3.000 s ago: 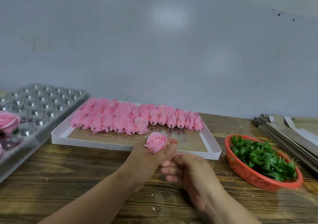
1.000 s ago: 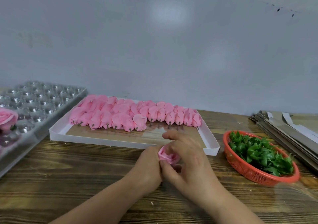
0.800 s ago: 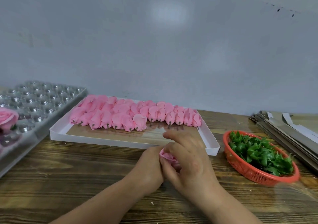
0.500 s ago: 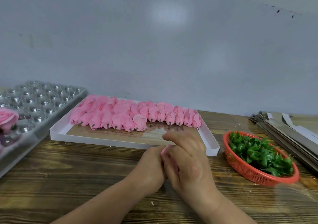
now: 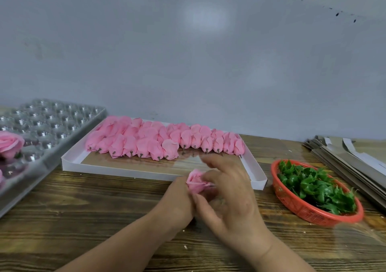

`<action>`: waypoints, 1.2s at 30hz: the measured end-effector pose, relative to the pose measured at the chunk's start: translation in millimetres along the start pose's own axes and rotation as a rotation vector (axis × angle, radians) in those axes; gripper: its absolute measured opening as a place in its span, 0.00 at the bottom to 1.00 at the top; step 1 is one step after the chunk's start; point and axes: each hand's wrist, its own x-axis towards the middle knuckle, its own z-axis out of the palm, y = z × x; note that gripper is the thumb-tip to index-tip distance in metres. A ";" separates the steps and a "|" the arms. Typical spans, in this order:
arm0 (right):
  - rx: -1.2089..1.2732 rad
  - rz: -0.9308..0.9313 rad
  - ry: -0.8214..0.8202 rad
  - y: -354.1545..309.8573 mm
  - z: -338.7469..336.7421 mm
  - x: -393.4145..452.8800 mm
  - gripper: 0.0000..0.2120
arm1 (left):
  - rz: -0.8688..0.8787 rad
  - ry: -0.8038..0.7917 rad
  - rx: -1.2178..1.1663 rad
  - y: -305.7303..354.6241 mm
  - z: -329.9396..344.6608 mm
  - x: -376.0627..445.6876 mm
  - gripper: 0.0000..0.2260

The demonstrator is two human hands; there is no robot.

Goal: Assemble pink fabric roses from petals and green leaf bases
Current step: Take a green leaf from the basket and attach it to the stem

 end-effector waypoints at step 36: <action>0.590 0.822 -0.034 13.3 -5.2 6.4 0.14 | 0.170 -0.071 -0.029 -11.9 -4.8 4.7 0.09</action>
